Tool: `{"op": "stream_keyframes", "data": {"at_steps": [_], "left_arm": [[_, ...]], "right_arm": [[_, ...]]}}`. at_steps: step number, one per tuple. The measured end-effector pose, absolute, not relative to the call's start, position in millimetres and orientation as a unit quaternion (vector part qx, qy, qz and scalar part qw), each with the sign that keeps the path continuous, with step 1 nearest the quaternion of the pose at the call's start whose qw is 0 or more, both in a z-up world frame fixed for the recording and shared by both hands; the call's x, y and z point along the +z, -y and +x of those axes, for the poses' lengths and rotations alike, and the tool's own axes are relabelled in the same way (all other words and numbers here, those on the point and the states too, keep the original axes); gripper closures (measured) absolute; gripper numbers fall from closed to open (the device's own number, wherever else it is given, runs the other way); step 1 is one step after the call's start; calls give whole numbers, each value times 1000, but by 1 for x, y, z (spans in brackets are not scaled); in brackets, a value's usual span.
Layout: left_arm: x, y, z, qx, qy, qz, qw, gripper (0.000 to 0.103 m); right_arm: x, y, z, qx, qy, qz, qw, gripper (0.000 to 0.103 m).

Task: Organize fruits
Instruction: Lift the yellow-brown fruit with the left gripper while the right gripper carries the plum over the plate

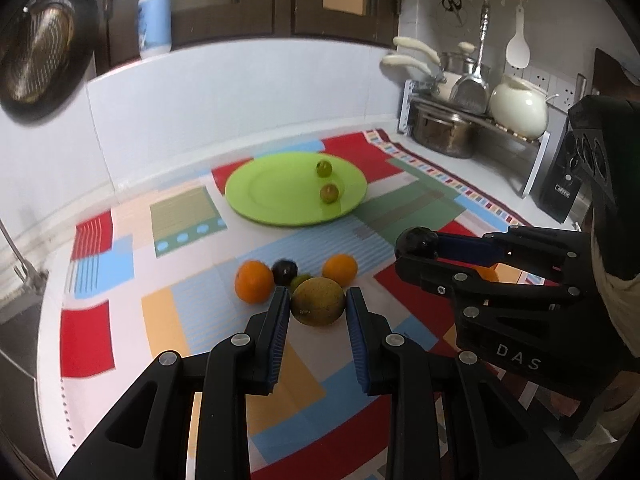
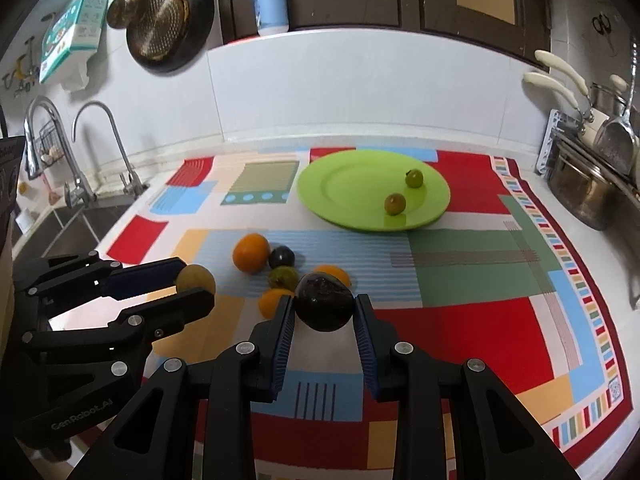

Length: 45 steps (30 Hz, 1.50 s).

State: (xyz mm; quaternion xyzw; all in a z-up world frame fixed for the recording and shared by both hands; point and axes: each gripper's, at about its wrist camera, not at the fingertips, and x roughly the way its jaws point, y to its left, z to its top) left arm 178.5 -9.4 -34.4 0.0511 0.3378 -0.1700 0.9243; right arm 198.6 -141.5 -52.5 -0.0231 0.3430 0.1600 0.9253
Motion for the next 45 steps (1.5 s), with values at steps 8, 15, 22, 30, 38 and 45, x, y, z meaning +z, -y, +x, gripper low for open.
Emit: {"op": "stream_keyframes", "data": {"at_steps": [8,15,22,30,38,45], "left_arm": [[-7,10,185,-175,-298,62,937,74],[10,10,202,-178,-279,66,941,74],[25,12,229,-188,-272,63,942,74],[42,16,263,-196,-265,67,942,74],[52,21,308,-201,-273,78,937,74],[50,26,351,-204,-300,73,929,74]], "right_arm": [[-28,141,200,157,-314,-19,936,72],[-10,142,213,151,-300,-11,942,72],[6,144,236,148,-294,-4,944,72],[22,147,273,148,-294,-2,944,72],[26,154,320,143,-320,7,937,72],[22,160,354,139,-345,19,928,72]]}}
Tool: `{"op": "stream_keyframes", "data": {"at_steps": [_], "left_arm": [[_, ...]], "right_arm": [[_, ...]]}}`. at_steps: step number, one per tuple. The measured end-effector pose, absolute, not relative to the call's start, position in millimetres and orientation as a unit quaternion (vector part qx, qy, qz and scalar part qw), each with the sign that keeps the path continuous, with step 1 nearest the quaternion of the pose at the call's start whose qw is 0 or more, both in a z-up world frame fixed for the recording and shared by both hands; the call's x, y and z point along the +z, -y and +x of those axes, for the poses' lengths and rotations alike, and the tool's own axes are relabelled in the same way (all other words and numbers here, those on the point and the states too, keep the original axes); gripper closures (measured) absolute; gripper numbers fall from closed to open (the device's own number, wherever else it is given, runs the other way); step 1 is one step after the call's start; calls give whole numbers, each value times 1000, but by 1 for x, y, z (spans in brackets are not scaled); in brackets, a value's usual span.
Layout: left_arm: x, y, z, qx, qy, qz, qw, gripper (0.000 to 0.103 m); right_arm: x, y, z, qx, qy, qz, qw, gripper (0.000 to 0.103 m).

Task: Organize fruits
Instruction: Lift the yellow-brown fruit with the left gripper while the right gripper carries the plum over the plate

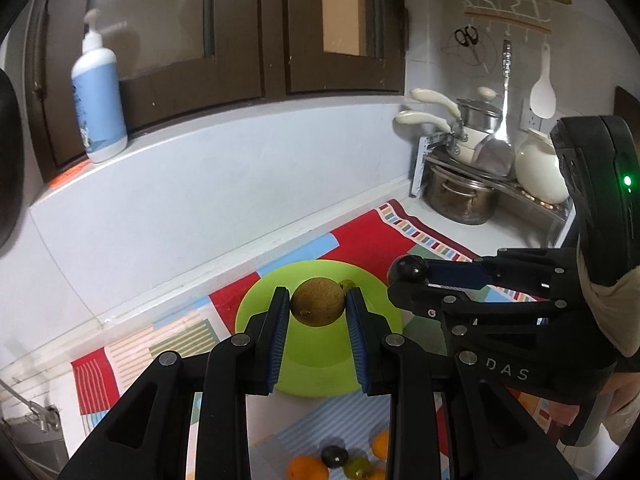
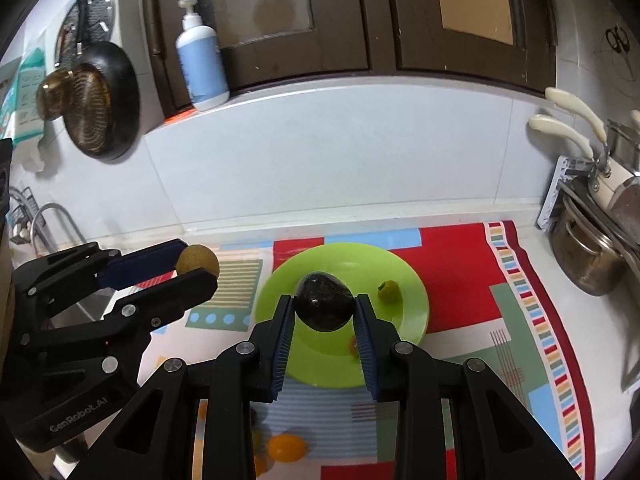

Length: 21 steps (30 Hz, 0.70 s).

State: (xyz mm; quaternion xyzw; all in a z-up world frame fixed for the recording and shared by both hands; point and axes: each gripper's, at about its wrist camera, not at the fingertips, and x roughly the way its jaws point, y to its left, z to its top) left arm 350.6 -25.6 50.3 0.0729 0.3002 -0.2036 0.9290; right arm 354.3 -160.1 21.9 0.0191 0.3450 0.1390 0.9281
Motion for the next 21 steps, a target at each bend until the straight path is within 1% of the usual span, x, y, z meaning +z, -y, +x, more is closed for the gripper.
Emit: {"op": "stream_keyframes", "data": {"at_steps": [10,21], "left_arm": [[34,30,398,-202,-335,64,918,74],[-5,30,452,-200,-384,59,900,74]], "right_arm": [[8,170,401,134,-377,34,916,72],[-25,172,453,138,-414,27,899,72]]}}
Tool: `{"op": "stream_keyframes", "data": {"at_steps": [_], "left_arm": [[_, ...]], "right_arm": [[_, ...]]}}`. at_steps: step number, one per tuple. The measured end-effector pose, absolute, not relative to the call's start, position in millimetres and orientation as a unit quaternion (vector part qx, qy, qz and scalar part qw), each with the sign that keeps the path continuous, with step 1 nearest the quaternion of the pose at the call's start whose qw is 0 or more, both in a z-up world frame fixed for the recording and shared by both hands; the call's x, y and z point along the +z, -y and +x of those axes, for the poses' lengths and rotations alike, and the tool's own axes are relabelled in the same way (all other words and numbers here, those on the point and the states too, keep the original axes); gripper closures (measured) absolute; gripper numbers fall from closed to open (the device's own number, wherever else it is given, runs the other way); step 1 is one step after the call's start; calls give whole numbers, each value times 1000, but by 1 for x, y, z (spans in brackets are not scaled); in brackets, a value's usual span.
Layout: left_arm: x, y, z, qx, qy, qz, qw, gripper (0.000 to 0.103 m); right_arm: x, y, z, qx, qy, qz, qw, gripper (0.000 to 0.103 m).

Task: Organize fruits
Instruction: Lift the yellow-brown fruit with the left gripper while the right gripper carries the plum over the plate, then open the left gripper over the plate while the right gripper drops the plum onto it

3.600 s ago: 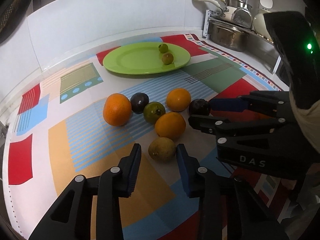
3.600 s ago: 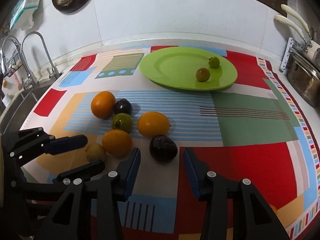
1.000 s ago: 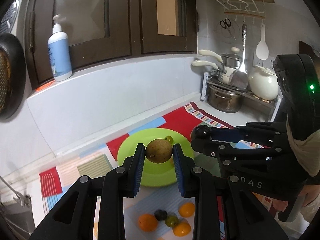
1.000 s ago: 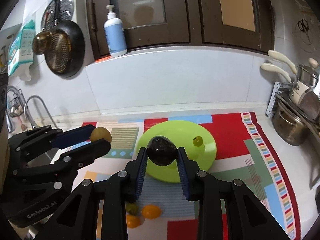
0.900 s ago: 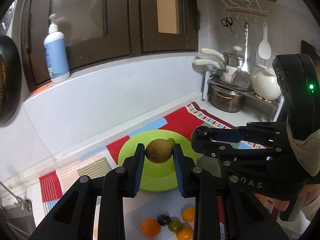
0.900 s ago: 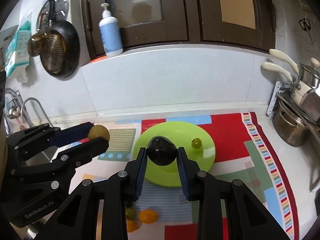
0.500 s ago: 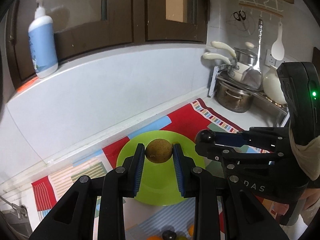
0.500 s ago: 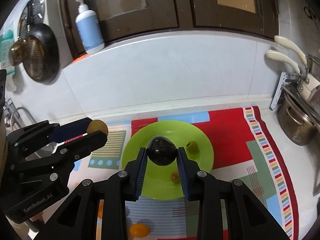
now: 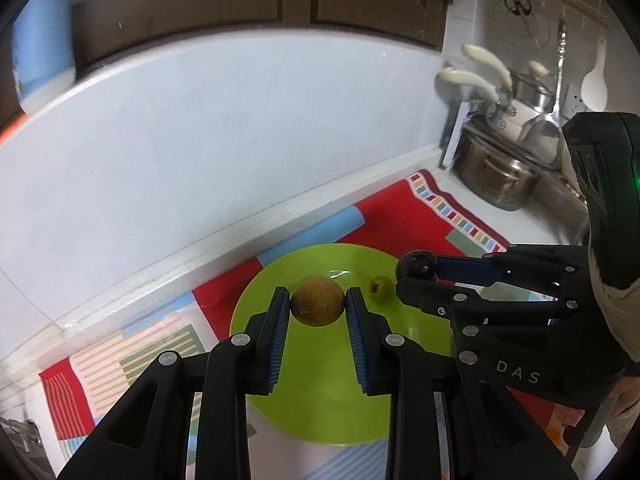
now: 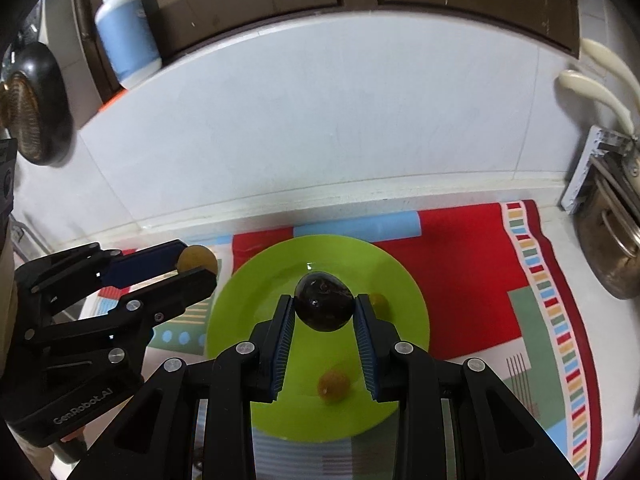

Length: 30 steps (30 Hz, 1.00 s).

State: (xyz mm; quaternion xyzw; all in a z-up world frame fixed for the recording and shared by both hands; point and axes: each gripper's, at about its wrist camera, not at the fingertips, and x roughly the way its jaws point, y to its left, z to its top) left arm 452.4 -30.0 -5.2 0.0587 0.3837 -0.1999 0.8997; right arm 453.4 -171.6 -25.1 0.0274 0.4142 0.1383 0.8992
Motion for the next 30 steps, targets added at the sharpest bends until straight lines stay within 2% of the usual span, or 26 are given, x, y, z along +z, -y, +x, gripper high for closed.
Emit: {"op": "stream_keyframes", "data": {"at_steps": [19,23,25,30], "left_arm": [[-64,37,495,-204,-439,56,873,74],[-62,36,493,-198,-437,56,876,67],[-59,35,491,-193,-433,55,879,66],[-44,29,477,-184,-421,57,886,62]], "right_arm": [[-78,170,490,147,-464,28,873,72],[-77,171,491,146,-463,29,874,71],[-75,172,489,142,-459,30,877,65],[-65,175,479,139,-449,36,882,65]]}}
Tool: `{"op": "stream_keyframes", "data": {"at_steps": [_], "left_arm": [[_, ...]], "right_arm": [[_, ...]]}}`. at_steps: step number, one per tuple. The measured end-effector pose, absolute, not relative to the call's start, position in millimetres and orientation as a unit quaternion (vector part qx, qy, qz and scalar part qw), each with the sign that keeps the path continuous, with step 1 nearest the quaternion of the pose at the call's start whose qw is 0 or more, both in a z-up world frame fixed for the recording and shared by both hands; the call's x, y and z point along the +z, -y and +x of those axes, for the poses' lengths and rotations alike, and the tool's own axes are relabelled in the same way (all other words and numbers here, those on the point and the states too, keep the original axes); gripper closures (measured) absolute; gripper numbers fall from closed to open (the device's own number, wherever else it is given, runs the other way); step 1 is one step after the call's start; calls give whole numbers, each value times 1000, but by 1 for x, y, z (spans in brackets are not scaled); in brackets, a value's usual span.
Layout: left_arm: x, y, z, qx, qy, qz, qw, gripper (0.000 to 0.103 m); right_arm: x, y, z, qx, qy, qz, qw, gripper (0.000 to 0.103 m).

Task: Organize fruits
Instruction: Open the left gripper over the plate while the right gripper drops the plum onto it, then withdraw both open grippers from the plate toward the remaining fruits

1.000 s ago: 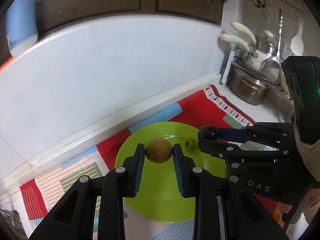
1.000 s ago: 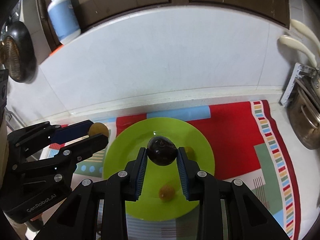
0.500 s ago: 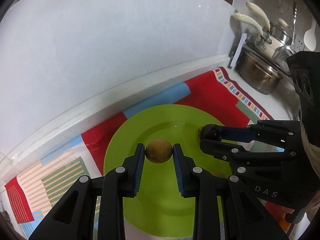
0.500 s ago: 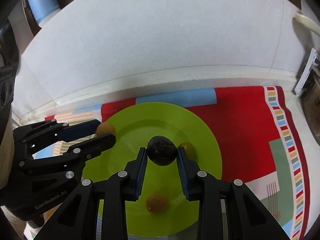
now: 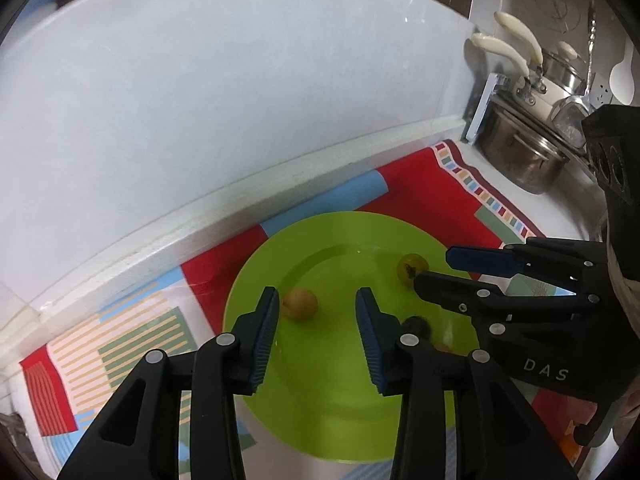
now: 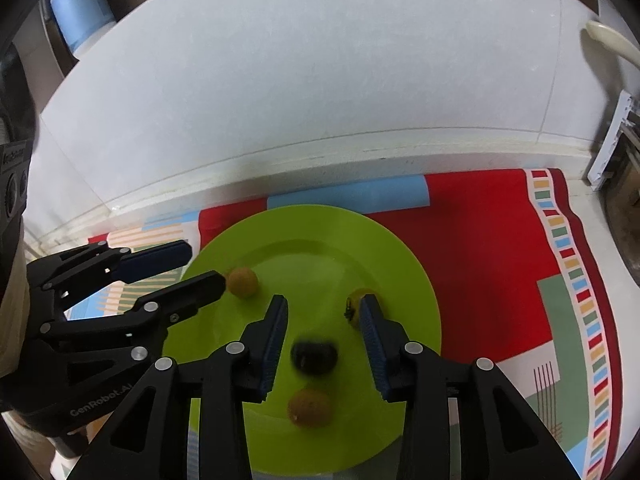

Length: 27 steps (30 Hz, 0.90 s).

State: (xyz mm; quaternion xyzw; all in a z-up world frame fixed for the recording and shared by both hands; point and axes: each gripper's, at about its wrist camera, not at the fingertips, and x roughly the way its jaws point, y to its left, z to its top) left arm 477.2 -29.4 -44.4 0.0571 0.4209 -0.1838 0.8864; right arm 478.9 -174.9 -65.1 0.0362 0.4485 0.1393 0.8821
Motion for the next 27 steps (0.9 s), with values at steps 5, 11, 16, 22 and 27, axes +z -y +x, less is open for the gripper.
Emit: {"op": "stream_keyframes", "data": {"at_steps": [5,11,16,22,27], "left_arm": [[-24,25,456,-183,-401,54,896,61],[5,20,422,-188,-367,56,909,56],[26,15,391,-196,-341,56,918,52],[43,4,360,-194,-318,52,926,47],[50,-6,331,-192,-301,67,932,44]], "right_arm": [[-51,175,462,141,-438,38,887,65],[-25,172,432,144,-410,40,900,64],[-3,165,402,147,-384,37,911,64],[19,156,367,146,-353,24,924,58],[30,146,337,143,-335,8,931,58]]}}
